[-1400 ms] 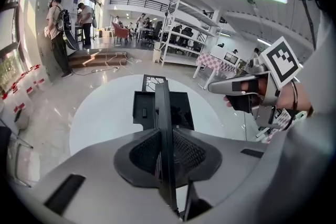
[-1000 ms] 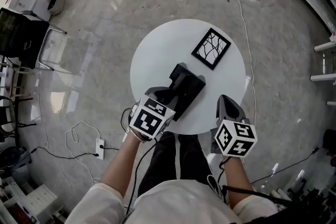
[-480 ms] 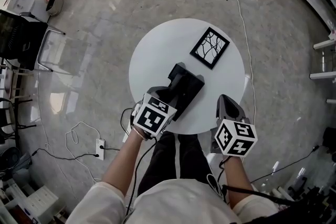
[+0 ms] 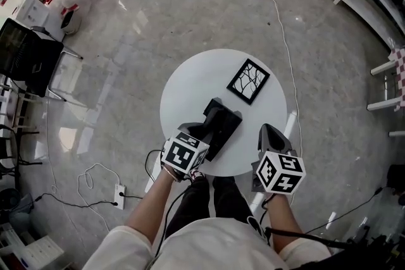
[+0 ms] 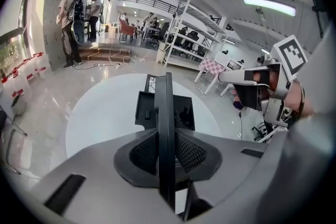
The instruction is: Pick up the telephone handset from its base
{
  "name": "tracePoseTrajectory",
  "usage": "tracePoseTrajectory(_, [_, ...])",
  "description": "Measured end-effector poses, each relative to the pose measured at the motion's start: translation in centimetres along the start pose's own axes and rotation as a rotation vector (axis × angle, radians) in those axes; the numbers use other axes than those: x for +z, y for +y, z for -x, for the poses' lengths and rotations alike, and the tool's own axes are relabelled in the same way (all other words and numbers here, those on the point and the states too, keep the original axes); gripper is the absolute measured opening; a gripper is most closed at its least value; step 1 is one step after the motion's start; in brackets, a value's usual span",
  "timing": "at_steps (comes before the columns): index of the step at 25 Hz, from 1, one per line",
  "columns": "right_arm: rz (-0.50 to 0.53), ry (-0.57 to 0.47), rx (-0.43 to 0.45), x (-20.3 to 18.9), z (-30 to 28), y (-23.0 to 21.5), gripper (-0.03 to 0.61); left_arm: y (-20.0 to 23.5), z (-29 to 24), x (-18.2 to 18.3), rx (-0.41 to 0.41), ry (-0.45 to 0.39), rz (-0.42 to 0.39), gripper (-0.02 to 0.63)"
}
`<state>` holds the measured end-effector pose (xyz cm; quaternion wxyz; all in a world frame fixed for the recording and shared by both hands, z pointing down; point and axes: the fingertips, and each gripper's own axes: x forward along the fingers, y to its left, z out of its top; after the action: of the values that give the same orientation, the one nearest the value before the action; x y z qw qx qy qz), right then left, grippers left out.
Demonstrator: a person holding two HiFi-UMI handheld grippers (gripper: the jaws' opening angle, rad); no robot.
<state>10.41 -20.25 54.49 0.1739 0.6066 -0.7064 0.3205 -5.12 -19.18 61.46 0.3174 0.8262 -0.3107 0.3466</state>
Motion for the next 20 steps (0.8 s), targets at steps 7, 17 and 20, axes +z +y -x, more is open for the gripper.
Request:
tracePoseTrajectory(7, [0.012,-0.040,0.022,2.8,0.3,1.6,0.023,0.0,3.1,2.7,0.016,-0.070,0.006,0.084])
tracePoseTrajectory(17, [0.041,-0.115,0.054,7.7,0.1,4.3,0.024,0.5,7.6,8.8,0.064,-0.210,-0.056,0.084])
tracePoseTrajectory(20, [0.050,-0.135,0.066,9.1,0.6,5.3,0.023,0.1,9.5,10.9,0.074,-0.259,-0.079,0.084])
